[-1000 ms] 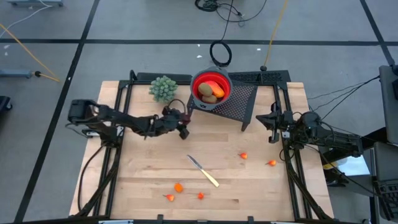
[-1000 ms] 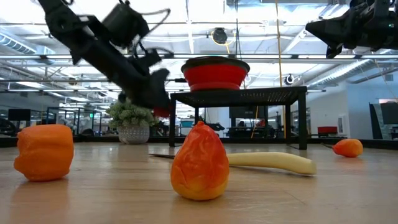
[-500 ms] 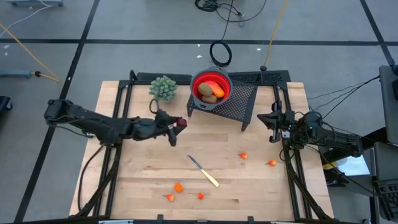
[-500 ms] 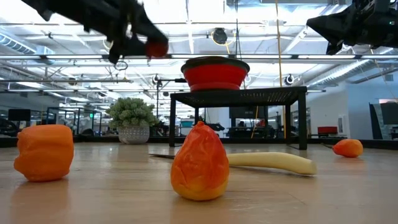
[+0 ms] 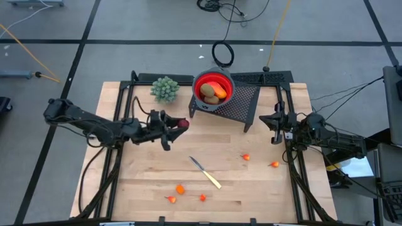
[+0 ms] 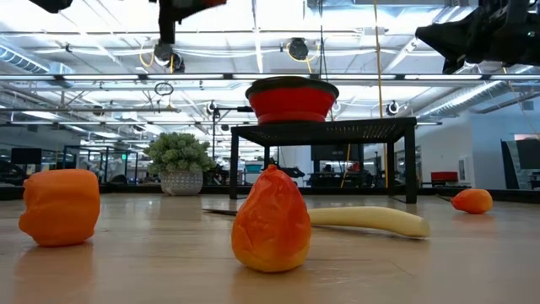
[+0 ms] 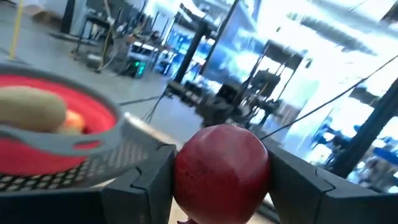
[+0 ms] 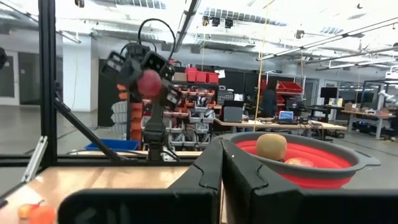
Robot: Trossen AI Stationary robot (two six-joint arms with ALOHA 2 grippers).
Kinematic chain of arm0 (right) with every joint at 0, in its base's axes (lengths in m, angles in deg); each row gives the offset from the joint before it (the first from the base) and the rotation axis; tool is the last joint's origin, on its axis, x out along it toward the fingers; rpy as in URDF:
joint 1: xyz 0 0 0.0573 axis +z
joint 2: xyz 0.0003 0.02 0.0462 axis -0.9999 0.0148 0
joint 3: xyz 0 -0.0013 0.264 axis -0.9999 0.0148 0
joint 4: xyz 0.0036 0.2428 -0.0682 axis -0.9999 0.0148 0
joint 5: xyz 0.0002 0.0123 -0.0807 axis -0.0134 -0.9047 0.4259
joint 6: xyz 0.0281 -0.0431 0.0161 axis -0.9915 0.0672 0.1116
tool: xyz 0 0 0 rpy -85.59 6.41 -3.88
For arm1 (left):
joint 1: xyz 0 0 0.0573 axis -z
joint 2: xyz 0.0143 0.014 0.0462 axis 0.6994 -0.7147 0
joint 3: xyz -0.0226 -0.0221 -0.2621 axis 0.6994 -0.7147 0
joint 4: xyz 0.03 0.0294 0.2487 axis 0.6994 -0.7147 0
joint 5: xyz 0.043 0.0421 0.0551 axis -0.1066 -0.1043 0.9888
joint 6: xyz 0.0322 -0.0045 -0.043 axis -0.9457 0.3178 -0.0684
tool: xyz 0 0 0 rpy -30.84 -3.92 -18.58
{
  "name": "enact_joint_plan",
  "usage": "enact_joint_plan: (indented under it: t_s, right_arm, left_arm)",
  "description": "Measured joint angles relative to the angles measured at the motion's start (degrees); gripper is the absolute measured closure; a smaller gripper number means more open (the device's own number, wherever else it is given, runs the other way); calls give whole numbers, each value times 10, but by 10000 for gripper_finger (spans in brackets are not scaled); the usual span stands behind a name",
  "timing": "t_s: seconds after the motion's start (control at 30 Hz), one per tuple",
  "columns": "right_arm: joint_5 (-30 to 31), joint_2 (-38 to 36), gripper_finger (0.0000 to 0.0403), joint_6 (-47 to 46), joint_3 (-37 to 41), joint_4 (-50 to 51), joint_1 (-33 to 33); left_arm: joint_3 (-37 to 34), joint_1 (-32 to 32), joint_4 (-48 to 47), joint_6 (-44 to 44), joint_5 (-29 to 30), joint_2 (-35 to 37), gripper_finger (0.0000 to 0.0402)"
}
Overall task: Pick & Place Fruit
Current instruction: Put the red pomegranate into the red strainer bowl on the shelf
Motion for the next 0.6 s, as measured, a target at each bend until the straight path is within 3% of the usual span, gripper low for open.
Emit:
enact_joint_plan:
  t_s: [0.3, 0.47, 0.6]
  right_arm:
    - [1, 0, 403, 12, 0, 2, 0]
    - [1, 0, 403, 12, 0, 2, 0]
    - [1, 0, 403, 12, 0, 2, 0]
  left_arm:
    - [0, 20, 136, -27, -2, 1, 190]
    - [0, 22, 194, -48, -35, 0, 190]
    - [0, 22, 205, -49, -36, 0, 190]
